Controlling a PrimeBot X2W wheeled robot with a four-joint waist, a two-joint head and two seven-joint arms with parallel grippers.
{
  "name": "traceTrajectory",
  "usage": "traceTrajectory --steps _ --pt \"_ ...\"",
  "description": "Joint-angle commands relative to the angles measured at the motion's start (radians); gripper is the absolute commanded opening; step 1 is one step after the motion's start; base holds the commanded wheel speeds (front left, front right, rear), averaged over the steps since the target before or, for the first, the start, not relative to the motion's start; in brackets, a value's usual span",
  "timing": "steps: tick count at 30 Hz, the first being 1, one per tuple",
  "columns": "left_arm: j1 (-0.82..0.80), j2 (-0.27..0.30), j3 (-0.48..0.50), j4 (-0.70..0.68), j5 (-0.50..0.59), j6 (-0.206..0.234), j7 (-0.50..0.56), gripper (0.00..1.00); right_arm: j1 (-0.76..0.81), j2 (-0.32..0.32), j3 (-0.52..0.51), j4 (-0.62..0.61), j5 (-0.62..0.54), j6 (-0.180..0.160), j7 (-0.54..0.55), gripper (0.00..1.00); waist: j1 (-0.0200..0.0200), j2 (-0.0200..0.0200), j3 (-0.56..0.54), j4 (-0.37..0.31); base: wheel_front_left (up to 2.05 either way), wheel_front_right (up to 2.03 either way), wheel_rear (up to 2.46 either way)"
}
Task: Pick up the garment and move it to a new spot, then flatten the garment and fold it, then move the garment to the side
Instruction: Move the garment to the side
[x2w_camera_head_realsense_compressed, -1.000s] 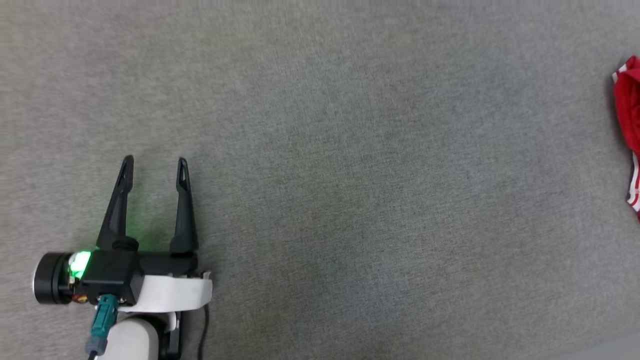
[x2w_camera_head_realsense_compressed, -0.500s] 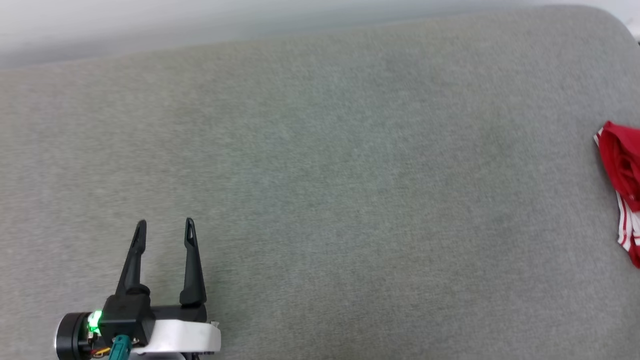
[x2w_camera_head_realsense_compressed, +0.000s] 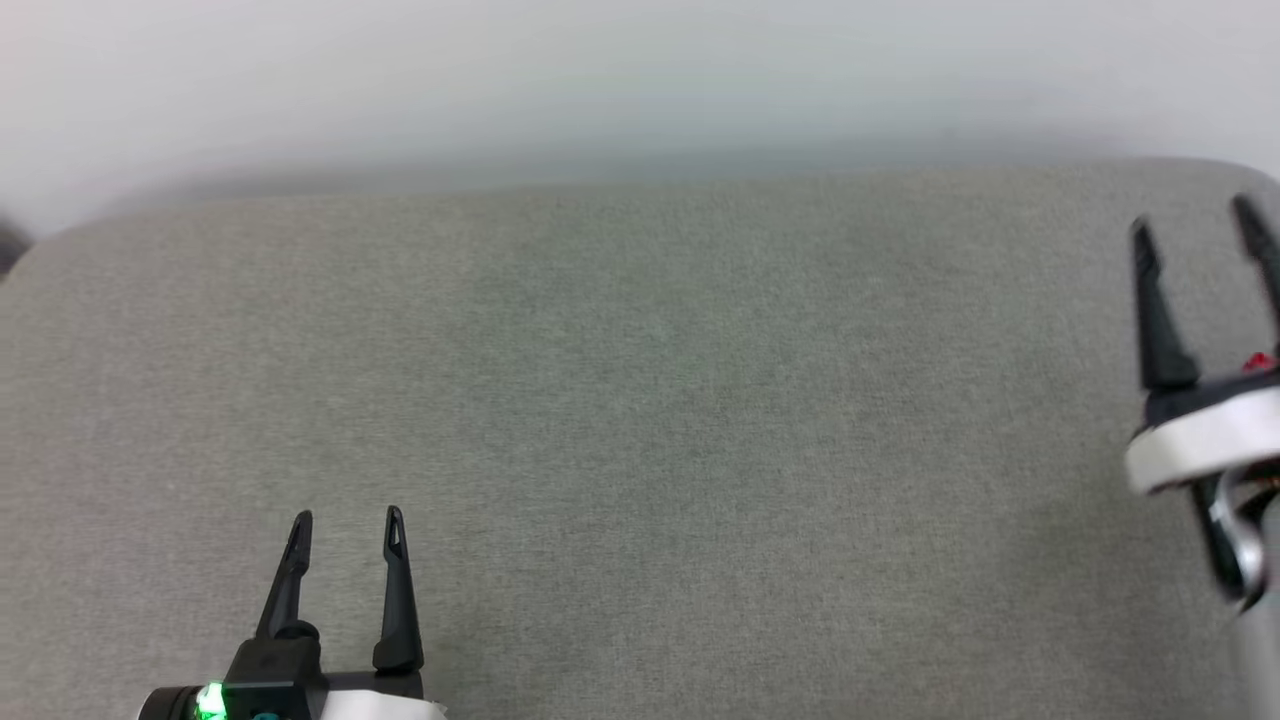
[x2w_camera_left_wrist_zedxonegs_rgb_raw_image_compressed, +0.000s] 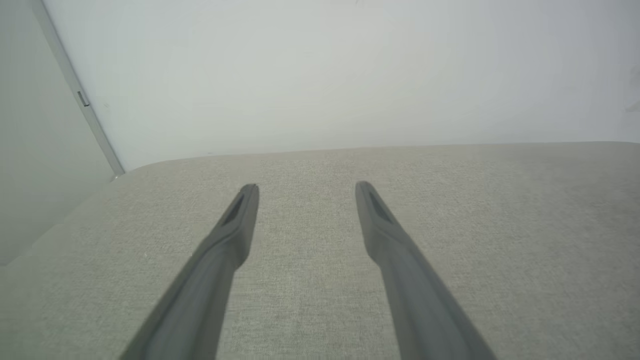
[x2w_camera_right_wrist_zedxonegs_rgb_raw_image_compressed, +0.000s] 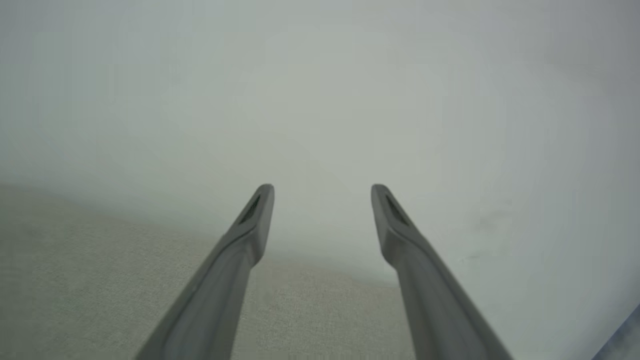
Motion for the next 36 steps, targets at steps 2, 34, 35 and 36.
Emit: traceTrajectory --steps 2,34,35,36 --pt "0.016 -0.001 -0.004 0.005 0.001 -0.004 -0.002 1.0 0.061 0.036 0.014 -0.031 0.015 -0.001 -0.005 1.0 0.0001 0.0 -0.03 0.021 0.0 0.0 0.0" --pt "0.103 -0.006 -0.024 0.047 -0.003 -0.022 -0.002 1.0 0.648 0.259 -0.031 -0.299 0.086 -0.001 -0.005 1.0 0.0001 0.0 -0.168 0.068 0.0 0.0 0.0" --pt "0.104 -0.006 -0.024 0.047 -0.004 -0.022 -0.002 1.0 0.652 0.259 -0.03 -0.302 0.091 -0.001 -0.005 1.0 0.0001 0.0 -0.169 0.069 0.0 0.0 0.0" --pt "0.107 -0.006 -0.024 0.048 -0.005 -0.023 -0.002 1.0 0.657 0.259 -0.03 -0.305 0.095 -0.001 -0.005 1.0 0.0001 0.0 -0.17 0.07 0.0 0.0 0.0"
